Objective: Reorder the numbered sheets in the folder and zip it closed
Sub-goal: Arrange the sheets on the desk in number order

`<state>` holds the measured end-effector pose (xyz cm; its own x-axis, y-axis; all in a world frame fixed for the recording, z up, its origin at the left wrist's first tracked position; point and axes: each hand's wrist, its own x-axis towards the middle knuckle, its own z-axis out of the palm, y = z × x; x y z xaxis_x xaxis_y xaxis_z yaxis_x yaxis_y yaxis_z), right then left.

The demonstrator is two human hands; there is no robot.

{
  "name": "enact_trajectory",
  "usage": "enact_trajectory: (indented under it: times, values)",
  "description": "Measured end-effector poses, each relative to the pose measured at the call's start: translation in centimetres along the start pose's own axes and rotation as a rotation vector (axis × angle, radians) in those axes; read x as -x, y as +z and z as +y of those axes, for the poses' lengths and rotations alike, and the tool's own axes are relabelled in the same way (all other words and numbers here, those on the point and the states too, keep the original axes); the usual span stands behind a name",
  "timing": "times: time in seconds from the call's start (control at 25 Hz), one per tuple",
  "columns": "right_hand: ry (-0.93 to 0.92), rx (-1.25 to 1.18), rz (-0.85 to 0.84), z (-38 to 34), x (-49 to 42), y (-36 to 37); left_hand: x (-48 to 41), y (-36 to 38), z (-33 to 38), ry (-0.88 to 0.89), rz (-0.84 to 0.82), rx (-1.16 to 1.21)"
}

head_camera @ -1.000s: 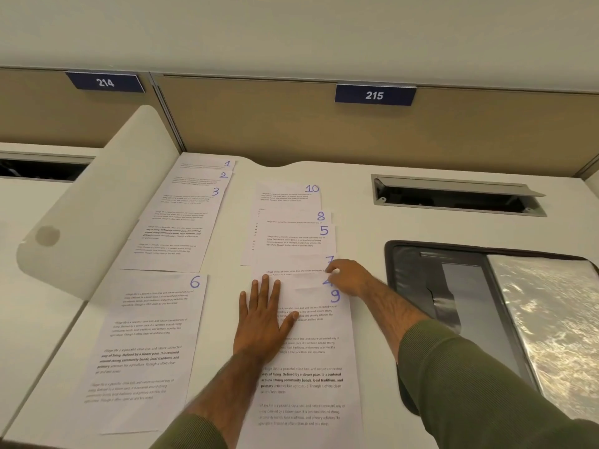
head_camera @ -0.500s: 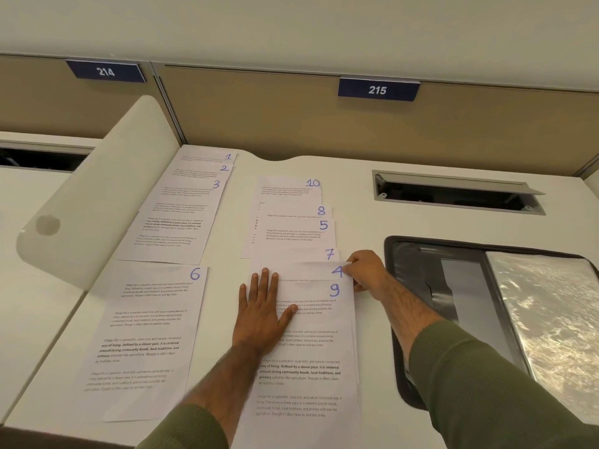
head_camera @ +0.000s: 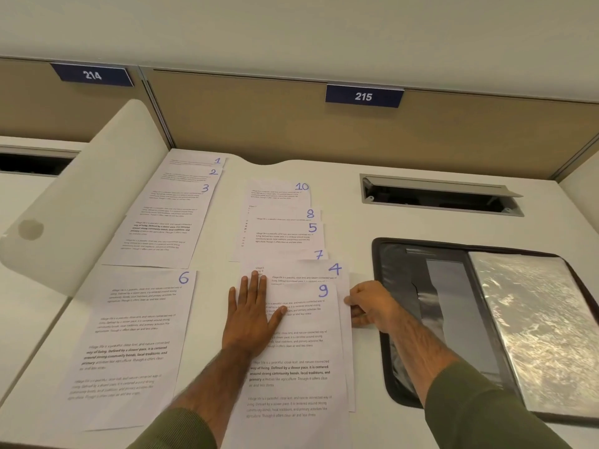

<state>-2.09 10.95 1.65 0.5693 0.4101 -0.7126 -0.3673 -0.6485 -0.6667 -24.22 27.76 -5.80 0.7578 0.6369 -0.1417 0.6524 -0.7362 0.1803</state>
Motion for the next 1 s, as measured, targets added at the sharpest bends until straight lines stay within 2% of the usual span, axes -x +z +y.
enact_trajectory:
  times: [0.16,0.28,0.44,0.56,0.68,0.8,1.0]
  values:
    - [-0.228,0.034,0.228,-0.1,-0.2,-1.5,0.0,0.2,0.1,0.003,0.008,0.027]
    - [-0.294,0.062,0.373,-1.0,0.4,-4.0,0.0,0.2,0.3,-0.007,0.000,0.063]
    - [-0.368,0.017,0.446,-2.2,3.2,-8.0,-0.1,-1.2,1.7,-0.063,-0.049,0.073]
    - [-0.459,0.055,0.591,-2.5,6.0,-11.4,-1.0,-3.2,4.6,-0.057,-0.016,0.139]
    - [-0.551,0.065,0.698,-3.1,9.5,-14.4,-2.2,-5.5,8.3,-0.028,0.079,0.473]
    - [-0.626,0.009,0.721,-4.1,13.6,-16.8,-2.5,-9.2,12.6,-0.020,0.023,0.864]
    - [-0.658,-0.181,0.650,-6.2,17.5,-18.3,-0.9,-14.2,17.0,0.056,-0.080,1.110]
